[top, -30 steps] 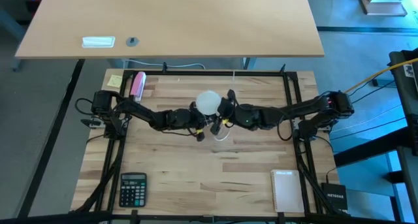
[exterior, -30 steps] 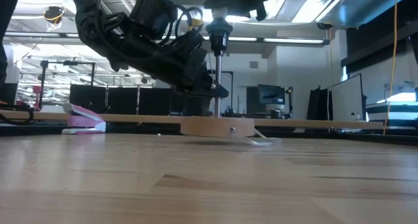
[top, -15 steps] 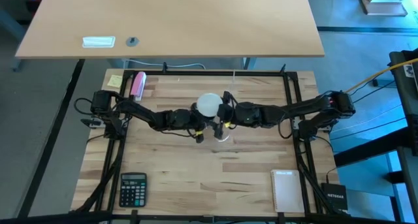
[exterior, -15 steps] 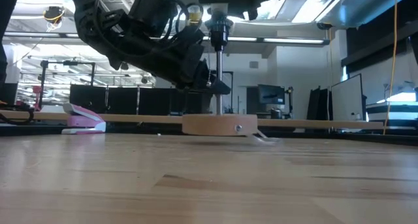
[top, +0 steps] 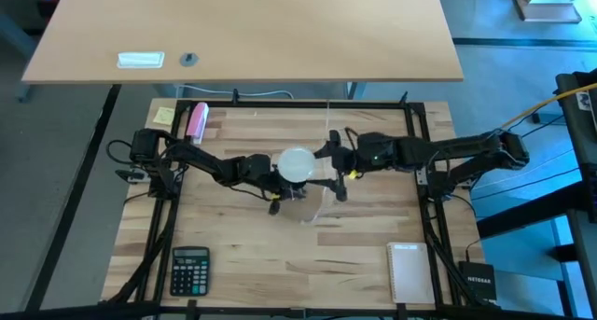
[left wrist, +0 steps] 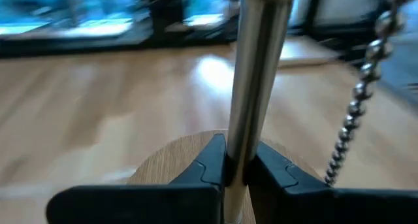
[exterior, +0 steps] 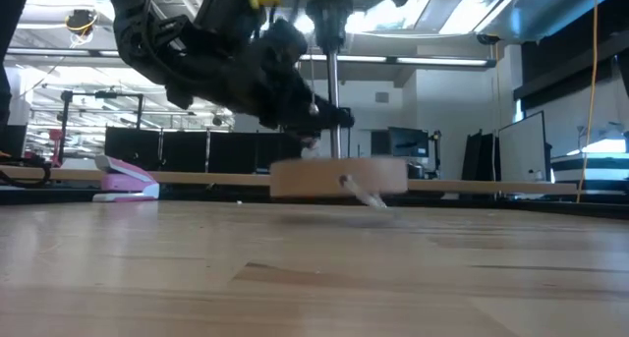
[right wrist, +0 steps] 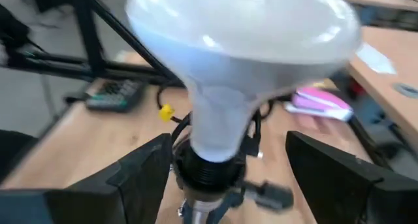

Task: Screw lightbulb
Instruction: Insert the white lightbulb into the brown lamp

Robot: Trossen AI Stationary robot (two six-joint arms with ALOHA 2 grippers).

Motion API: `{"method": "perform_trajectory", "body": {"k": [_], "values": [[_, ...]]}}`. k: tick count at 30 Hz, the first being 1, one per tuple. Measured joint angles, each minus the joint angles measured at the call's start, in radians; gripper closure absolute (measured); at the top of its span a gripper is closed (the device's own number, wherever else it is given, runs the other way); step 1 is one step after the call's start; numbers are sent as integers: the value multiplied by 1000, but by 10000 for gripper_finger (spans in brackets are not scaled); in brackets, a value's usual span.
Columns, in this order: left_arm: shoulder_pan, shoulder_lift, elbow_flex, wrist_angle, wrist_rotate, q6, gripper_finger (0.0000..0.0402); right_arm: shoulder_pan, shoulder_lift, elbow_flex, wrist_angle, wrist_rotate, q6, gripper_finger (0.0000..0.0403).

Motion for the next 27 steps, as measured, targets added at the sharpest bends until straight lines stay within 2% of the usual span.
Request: {"method": "perform_trajectory", "body": {"k": [3,6,13,20,27], "values": [[-1,0,15,3,125,-3,375,-36,13,0,61,-125,5,99],[-5,0,33,-4,203,-8,375,-66,54,2,135,-229,25,98],[-11,1,48,-10,264,-12,375,-111,166,1,365,-537,156,98],[-11,1,48,-12,276,-14,375,-117,216,1,467,-579,198,113],[-8,1,48,-21,278,-23,375,-116,218,1,478,-575,196,196]]}}
